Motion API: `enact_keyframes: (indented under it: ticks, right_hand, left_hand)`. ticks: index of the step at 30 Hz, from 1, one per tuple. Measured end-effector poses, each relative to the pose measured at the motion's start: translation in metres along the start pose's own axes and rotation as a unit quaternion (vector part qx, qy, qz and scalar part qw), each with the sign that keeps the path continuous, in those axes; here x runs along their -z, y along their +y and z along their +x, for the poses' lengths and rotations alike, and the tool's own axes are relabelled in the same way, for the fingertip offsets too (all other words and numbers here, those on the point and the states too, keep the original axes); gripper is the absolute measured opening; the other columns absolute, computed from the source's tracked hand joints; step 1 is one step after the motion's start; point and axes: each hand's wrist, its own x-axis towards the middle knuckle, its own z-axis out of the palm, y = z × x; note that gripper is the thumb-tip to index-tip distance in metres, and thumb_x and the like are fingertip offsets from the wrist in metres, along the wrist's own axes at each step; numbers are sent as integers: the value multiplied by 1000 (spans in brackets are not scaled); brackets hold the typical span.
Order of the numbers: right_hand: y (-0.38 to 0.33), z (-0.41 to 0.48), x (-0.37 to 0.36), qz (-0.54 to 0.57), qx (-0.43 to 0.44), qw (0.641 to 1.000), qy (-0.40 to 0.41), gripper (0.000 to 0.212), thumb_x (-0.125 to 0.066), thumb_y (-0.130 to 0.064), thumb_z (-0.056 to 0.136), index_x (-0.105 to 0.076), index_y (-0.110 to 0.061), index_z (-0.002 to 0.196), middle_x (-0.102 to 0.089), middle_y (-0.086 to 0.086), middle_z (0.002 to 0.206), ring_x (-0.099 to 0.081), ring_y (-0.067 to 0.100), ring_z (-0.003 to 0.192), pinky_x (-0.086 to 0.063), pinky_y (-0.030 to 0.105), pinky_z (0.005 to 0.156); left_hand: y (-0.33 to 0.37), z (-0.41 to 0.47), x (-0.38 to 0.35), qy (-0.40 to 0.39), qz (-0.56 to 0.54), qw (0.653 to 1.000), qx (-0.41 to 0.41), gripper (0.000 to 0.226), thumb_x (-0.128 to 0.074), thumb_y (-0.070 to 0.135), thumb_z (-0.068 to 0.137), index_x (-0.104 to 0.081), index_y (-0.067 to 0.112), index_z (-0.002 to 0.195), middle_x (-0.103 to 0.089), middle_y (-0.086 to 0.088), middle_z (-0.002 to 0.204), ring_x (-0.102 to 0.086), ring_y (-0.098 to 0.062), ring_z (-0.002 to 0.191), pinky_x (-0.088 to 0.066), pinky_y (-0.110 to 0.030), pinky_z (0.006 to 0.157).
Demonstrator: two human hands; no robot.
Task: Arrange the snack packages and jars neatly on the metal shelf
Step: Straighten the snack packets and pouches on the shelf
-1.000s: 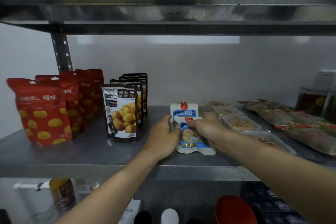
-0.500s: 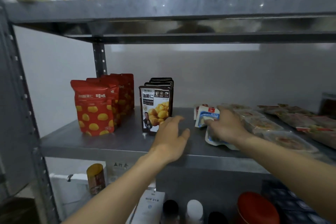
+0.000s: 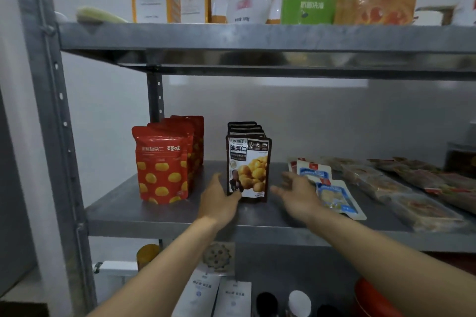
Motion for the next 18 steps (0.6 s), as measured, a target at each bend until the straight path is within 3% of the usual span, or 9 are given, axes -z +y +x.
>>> enact_keyframes:
  ticks: [3,5,7,10,13,18]
  right_hand:
    - [3,7,-9,20,9,1000,-4,56,-60,-16,94,-38,-7,145,-46,9,146,-44,22,134,-36,32,109]
    - [9,11,-14,29,12,1000,0,50,-58,-14,95,-43,-6,142,-53,9,140,-48,21,131,-38,30,106]
    - [16,15,-18,35,19,999,15,40,-57,-13,95,-53,-5,135,-62,9,128,-55,20,123,-43,29,102]
    - [22,20,-22,35,31,999,26,26,-58,-11,95,-65,-6,119,-69,6,111,-63,15,105,-47,26,91]
    - [23,21,-25,23,44,998,39,19,-59,-12,94,-70,-6,109,-69,3,99,-62,13,94,-44,23,82]
    - [26,24,-26,24,37,998,49,16,-60,-13,94,-73,-7,101,-72,5,95,-66,17,94,-44,23,78]
  left_hand:
    - [-7,8,-2,-22,-28,999,5,66,-63,18,90,-29,13,147,-46,4,140,-41,-15,131,-33,-30,107]
    - [-9,10,-4,-39,-37,999,-4,46,-63,16,87,-47,27,129,-54,16,123,-49,-8,119,-37,-29,103]
    - [-18,16,-10,-42,-29,998,-23,39,-63,25,79,-54,39,114,-64,15,119,-57,-11,116,-44,-39,103]
    - [-30,21,-13,-51,-23,998,-42,44,-61,29,75,-58,31,118,-67,11,117,-60,-12,113,-46,-43,101]
    - [-21,13,-9,-50,-12,997,-54,39,-63,19,84,-58,28,122,-66,9,119,-59,-13,115,-45,-41,103]
    - [-21,11,-9,-44,-7,997,-60,40,-63,16,86,-57,25,125,-66,8,120,-58,-13,115,-45,-38,103]
